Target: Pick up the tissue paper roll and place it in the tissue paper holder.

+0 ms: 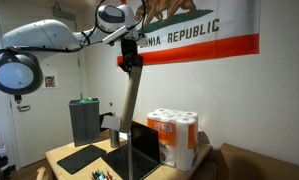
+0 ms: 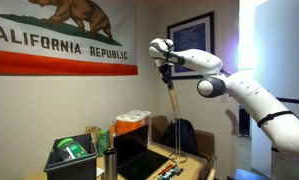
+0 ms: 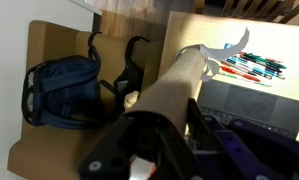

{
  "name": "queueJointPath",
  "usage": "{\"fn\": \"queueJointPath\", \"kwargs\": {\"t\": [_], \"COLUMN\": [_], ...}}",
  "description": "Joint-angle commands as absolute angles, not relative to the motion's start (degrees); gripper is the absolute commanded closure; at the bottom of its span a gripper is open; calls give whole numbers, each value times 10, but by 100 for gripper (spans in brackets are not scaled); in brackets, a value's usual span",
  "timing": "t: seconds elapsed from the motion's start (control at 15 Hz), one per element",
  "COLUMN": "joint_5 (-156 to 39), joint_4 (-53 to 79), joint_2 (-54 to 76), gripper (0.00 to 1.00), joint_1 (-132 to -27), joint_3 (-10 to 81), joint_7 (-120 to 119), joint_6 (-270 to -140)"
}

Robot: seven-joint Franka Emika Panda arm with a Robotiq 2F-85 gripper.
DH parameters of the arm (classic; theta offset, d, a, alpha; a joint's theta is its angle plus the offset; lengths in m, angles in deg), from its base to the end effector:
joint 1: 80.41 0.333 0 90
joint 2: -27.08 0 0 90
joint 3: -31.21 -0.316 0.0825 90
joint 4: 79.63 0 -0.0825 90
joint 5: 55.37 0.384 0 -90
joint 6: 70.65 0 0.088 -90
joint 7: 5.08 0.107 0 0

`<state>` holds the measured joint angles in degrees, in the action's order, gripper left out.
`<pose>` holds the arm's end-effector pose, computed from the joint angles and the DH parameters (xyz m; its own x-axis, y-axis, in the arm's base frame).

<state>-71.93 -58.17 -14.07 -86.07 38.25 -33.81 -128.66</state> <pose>0.6341 -0.1358 0.6624 0.9716 0.1309 -0.1973 0.1818 -0.9464 0.2671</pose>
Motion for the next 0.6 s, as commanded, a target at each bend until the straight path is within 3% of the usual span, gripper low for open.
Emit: {"fn": "queueJointPath", "kwargs": {"t": [0.0,0.53], "joint_5": [-718,-725], "joint_4": [-570,-585], "joint_2": [-133,-145], "gripper": [98,98], "joint_1": [-857,-858], "joint_3": [387,394], "joint_7": [-317,-289], "joint_6": [-1275,-1278]}}
